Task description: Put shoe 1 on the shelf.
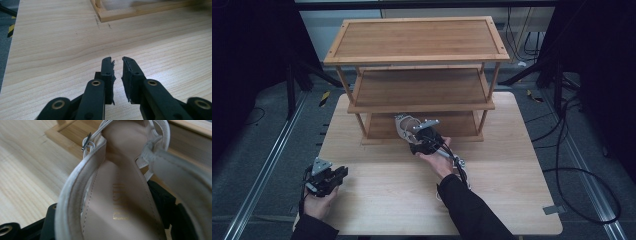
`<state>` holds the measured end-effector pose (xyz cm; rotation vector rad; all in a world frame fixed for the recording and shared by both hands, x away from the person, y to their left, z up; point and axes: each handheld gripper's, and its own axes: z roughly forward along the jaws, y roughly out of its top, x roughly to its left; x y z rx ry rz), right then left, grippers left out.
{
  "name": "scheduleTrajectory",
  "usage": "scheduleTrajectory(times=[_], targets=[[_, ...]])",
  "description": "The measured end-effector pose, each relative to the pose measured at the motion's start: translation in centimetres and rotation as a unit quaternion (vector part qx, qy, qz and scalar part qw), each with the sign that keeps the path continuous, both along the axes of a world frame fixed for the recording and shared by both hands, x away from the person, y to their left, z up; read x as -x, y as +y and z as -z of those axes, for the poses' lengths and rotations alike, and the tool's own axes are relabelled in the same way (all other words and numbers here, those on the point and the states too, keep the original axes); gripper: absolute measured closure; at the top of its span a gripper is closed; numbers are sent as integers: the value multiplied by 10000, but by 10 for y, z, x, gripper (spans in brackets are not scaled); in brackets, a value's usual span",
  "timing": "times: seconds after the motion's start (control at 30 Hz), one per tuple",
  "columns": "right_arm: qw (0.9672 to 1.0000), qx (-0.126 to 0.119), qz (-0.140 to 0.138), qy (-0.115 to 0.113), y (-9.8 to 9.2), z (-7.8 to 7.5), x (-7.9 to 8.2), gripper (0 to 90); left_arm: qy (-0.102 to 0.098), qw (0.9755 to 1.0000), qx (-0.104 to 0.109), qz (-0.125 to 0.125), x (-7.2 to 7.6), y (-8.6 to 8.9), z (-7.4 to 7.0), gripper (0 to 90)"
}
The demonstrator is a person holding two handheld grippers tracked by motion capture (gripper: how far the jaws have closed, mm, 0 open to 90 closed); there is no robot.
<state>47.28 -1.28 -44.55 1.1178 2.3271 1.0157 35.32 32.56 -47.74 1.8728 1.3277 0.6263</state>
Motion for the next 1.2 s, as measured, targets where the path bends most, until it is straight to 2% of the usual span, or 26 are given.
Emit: scheduleTrajectory(times=[0.23,0.3,0.37,0.4,0.43,0.5,0.57,0.63,0.67,0.77,0.87,0.9,1.0,1.07,1.1,1.2], targets=[[9999,-57,112,-17,7,8,-10,409,-7,10000,1,5,0,0,0,780],[9995,-136,281,-15,9,12,-13,409,-7,10000,1,10,0,0,0,781],[9987,-115,497,38,9,16,-17,409,-9,10000,7,6,0,0,0,782],[9987,-115,497,38,9,16,-17,409,-5,10000,6,4,0,1,0,782],[9978,-105,644,138,7,19,-21,408,-7,10000,2,2,0,1,0,783],[9976,-105,664,166,6,20,-22,408,-5,10000,-1,4,0,1,0,783],[9972,-6,710,220,4,22,-24,407,-4,10000,-6,5,0,0,0,783],[9971,34,715,246,4,24,-25,405,5,10000,-9,10,0,0,1,782],[9973,130,689,202,5,24,-24,403,10,10000,-7,8,0,0,1,782],[9974,166,670,206,6,25,-24,389,10,10000,-8,5,0,0,1,780],[9977,207,566,301,5,25,-23,295,7,10000,-19,3,0,0,1,778],[9981,206,533,228,5,25,-22,282,8,10000,-18,3,0,0,1,777],[9986,212,450,193,4,24,-21,239,14,10000,-12,2,0,0,1,777],[9992,245,301,-26,2,20,-16,228,5,10000,-18,1,0,0,1,776],[9994,173,274,-114,1,17,-13,224,3,10000,-15,-3,0,0,1,775],[9997,71,217,-106,-3,11,-7,199,2,10000,-18,-6,0,0,1,775]])
